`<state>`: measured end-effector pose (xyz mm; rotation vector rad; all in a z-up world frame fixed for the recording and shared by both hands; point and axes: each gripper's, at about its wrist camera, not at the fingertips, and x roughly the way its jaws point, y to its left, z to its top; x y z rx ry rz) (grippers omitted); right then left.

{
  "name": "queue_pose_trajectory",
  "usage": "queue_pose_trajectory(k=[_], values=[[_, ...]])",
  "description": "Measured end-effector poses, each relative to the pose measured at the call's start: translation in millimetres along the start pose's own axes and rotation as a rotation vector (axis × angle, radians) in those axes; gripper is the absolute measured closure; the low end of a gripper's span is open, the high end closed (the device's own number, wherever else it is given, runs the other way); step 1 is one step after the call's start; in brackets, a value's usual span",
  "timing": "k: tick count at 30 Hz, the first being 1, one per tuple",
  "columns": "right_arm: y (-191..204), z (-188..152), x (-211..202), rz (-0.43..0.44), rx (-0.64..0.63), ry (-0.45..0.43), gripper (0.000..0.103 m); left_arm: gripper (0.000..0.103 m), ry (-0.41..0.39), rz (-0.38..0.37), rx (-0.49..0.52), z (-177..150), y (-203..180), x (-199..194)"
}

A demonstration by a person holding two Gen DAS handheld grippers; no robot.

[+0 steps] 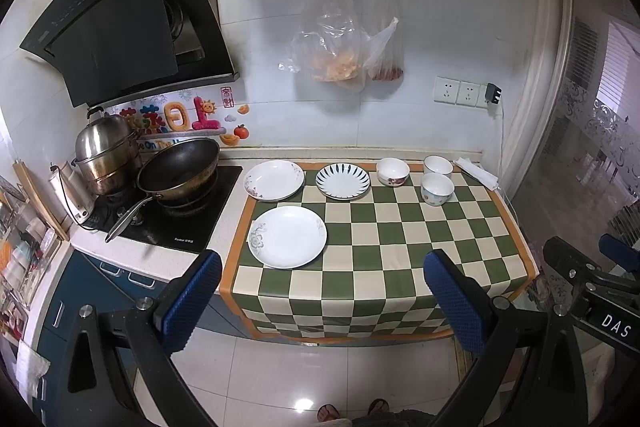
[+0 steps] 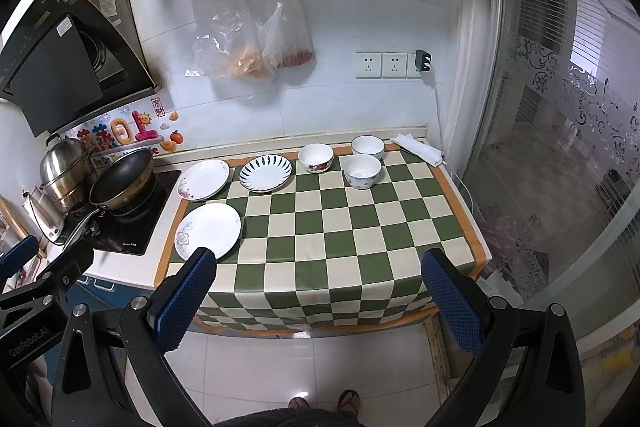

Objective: Organize plates and bowls

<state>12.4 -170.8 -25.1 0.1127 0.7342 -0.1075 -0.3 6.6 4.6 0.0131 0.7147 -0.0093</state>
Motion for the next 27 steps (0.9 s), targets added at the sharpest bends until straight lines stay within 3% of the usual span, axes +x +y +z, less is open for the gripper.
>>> queue_pose_trajectory(k=[10, 15, 21, 27], values=[[5, -3, -2, 0.005, 0.007, -0.006, 0.0, 0.0, -0.001, -0.002, -0.003, 2, 2, 1], [14, -4, 11, 0.059, 0.015, -0.057, 0.0, 0.0, -0.003, 0.03, -0.004, 5, 17, 31], [32, -9, 88, 0.187, 0.039, 0.053, 0.0, 0.0, 0.044, 0.104, -0.02, 4, 56, 108], [56, -9, 201, 0.257, 0.02, 0.218, 0.0, 0.0, 0.208, 0.119, -0.063, 5, 92, 207]])
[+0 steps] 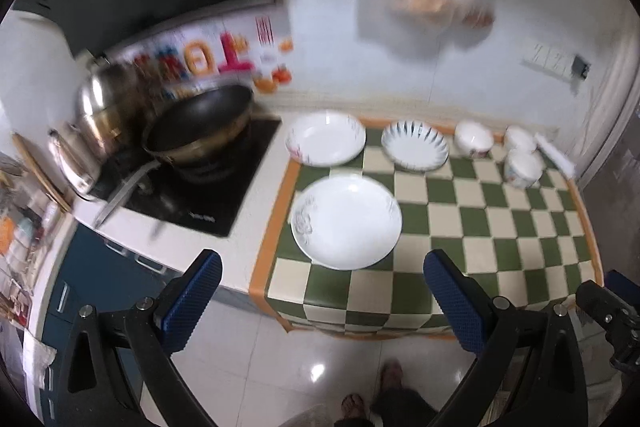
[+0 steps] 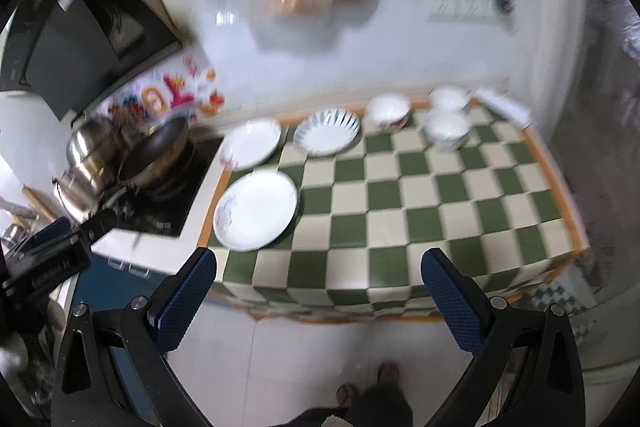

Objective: Organize plates and bowls

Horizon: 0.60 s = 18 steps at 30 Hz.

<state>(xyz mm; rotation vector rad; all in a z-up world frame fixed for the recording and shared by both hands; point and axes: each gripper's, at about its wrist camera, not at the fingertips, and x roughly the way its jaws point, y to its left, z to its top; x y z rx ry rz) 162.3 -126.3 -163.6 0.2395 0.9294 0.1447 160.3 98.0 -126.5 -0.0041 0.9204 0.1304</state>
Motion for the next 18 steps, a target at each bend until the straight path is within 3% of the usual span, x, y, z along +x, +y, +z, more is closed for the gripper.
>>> queue_pose_trajectory(k=[11, 18], values=[[-18, 59, 257, 0.158, 0.031, 0.323, 0.005, 0.002, 0.33, 0.043, -0.095, 36, 32, 206], [-9, 89, 391, 0.258, 0.014, 0.514, 0.02, 0.015, 0.476, 0.013, -0.214, 43, 63, 306]])
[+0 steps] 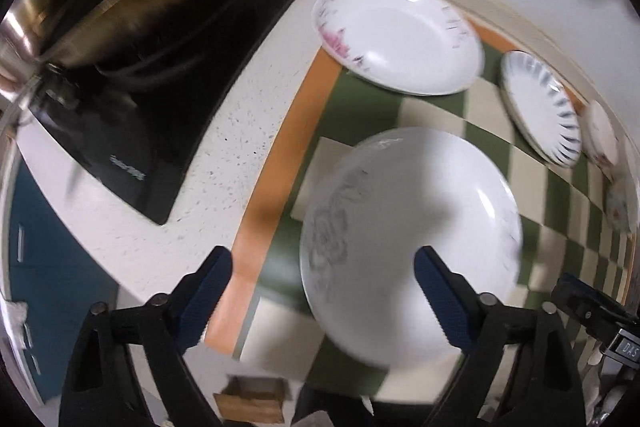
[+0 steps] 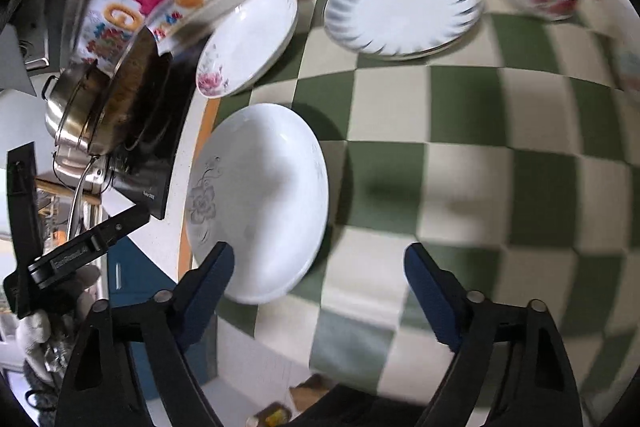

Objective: Organize plates and bowls

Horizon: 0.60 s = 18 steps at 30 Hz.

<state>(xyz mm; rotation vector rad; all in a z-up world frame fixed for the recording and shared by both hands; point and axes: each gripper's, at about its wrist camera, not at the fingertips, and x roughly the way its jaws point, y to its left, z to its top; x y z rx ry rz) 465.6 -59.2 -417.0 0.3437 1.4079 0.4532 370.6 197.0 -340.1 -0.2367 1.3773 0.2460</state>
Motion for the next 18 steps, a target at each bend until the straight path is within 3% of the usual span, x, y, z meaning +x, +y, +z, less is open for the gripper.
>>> queue_pose_trajectory(k=[5, 7, 8, 10, 11, 12, 14, 18], values=[[0, 36, 54, 0.023, -0.025, 0.11, 0.029, 0.033, 0.098, -0.067, -0.051, 16, 15, 41], [2, 39, 65, 0.04, -0.018, 0.147, 0.034, 0.045, 0.132, -0.089, -0.035, 18, 16, 54], [3, 41, 72, 0.051, -0.018, 0.161, 0.04, 0.047, 0.14, -0.096, -0.024, 18, 15, 58], [3, 47, 86, 0.063, -0.016, 0.186, 0.05, 0.064, 0.162, -0.129, 0.016, 17, 11, 66], [3, 48, 93, 0.073, -0.01, 0.197, 0.06, 0.068, 0.174, -0.144, 0.031, 16, 10, 70], [3, 50, 99, 0.079, -0.004, 0.206, 0.07, 0.069, 0.177, -0.167, 0.034, 15, 10, 71], [4, 50, 105, 0.075, 0.009, 0.206, 0.079, 0.07, 0.156, -0.175, 0.043, 16, 10, 68], [4, 47, 104, 0.055, 0.017, 0.18, 0.088, 0.073, 0.144, -0.191, 0.043, 15, 14, 60]])
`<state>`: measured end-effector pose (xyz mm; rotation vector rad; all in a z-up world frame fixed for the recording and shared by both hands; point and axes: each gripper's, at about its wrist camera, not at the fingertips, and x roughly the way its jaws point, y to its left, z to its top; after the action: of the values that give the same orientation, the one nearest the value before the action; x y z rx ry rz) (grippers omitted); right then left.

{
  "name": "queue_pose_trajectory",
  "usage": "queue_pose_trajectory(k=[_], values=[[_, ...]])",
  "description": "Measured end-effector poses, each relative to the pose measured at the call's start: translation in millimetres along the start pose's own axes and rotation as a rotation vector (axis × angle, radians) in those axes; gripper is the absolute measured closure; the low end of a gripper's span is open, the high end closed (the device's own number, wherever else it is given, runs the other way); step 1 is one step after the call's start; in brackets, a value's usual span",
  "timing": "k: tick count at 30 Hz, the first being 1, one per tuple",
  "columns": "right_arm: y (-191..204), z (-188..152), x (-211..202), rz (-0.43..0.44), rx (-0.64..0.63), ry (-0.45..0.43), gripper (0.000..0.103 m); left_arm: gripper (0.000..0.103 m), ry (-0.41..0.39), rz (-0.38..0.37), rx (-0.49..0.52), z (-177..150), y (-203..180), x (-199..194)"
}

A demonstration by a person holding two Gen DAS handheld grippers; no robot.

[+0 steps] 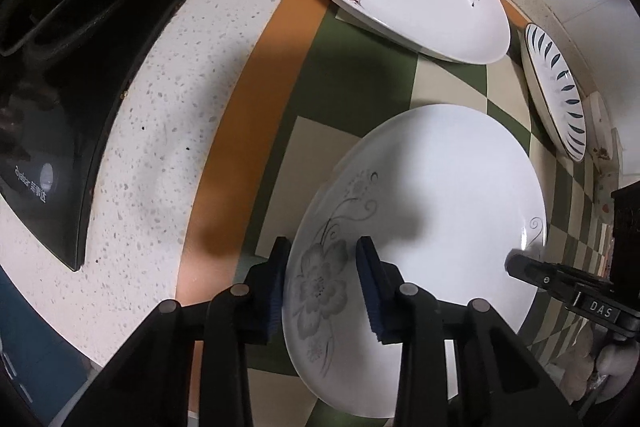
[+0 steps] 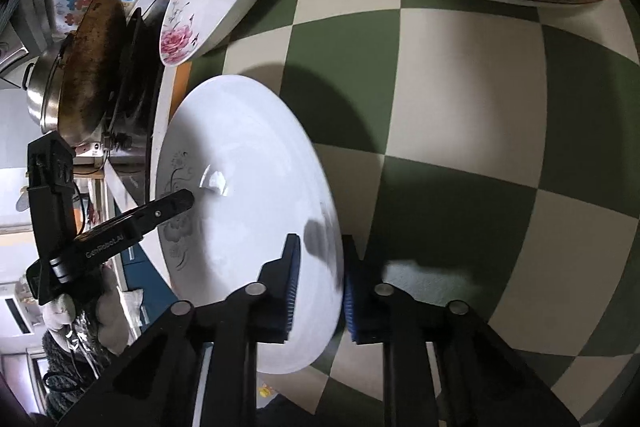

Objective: Organize plates and bowls

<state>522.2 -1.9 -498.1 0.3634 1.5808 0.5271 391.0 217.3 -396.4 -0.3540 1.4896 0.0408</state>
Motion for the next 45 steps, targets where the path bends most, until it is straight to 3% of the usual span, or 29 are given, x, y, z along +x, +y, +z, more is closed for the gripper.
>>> queue_pose_trajectory(k=[6, 13, 18, 26, 34, 45], values=[[-5, -14, -18, -0.009, -0.001, -0.027, 0.089, 0.073, -0.023, 0.02, 0.043, -7, -8, -12], [-22, -29, -59, 0.014, 0.029, -0.089, 0.089, 0.073, -0.044, 0.019, 0.114, -13, -50, -34], [-52, -45, -97, 0.022, 0.071, -0.132, 0.089, 0.073, -0.044, 0.01, 0.18, -15, -101, -26], [-107, -72, -135, 0.001, 0.15, -0.191, 0.089, 0.073, -0.009, -0.01, 0.269, -17, -152, -5], [-148, -82, -132, -0.012, 0.211, -0.18, 0.089, 0.073, 0.037, 0.0, 0.306, -20, -167, 19], [-155, -77, -120, -0.02, 0.217, -0.147, 0.089, 0.072, 0.048, 0.021, 0.277, -20, -166, 27]])
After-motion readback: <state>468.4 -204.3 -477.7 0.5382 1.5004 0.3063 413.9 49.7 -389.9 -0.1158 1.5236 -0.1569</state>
